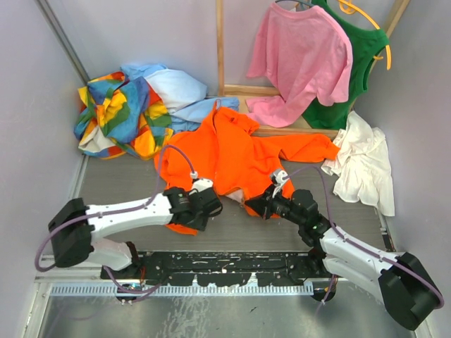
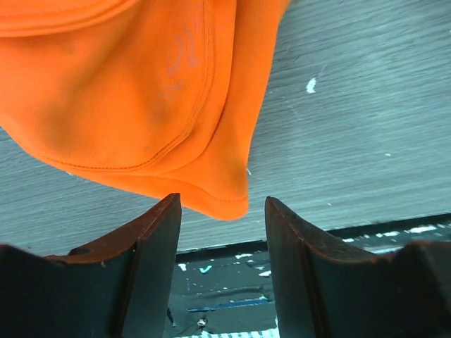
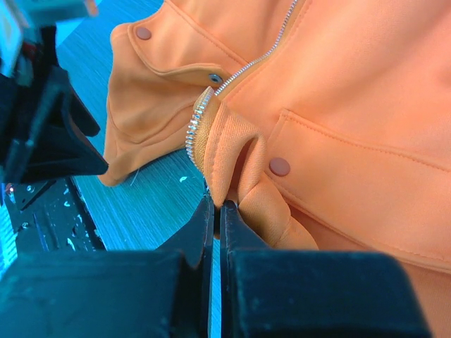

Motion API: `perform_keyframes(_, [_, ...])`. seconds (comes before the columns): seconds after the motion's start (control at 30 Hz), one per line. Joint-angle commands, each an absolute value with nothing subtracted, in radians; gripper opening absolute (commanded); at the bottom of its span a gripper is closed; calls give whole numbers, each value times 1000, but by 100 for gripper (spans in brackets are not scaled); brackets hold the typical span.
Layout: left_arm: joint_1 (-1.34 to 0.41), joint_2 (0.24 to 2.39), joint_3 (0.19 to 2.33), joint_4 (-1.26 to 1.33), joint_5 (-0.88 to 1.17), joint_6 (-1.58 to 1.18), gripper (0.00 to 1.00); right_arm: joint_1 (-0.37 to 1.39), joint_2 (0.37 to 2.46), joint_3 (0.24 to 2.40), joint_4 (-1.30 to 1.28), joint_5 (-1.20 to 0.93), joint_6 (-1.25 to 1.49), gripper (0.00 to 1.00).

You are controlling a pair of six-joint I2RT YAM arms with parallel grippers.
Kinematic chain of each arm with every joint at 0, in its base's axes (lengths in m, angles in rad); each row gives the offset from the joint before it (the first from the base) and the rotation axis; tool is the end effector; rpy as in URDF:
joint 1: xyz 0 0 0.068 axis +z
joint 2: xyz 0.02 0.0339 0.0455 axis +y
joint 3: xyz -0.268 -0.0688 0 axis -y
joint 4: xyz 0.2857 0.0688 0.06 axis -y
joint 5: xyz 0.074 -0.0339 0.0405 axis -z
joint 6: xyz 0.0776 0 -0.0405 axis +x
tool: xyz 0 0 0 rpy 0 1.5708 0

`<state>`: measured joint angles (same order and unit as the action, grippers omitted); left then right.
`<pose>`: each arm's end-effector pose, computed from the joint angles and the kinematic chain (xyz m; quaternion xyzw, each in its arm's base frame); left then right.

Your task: Zip up the jacket

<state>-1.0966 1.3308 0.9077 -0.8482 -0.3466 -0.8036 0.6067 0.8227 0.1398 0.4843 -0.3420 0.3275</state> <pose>0.1535 -0.2413 0.1708 0.1167 0.9673 -0.0204 0.2242 0.1835 0.1590 0.1472 -0.2128 0.7400 0.3987 0.4981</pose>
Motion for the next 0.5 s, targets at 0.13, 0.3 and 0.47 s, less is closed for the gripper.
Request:
perform_keyframes(0.13, [-1146,1528,1016,-929,-456,-808,46,603,830,152,531,-343,323,1])
perform_keyframes(0.3, [-1164,1588,1050,-930,-445,-794,44,602,832,155,524,-342,321,1])
perform_keyframes(0.47, [-1167,1618,1050,-907,-434,-784,44,603,836,157,524,-342,322,1])
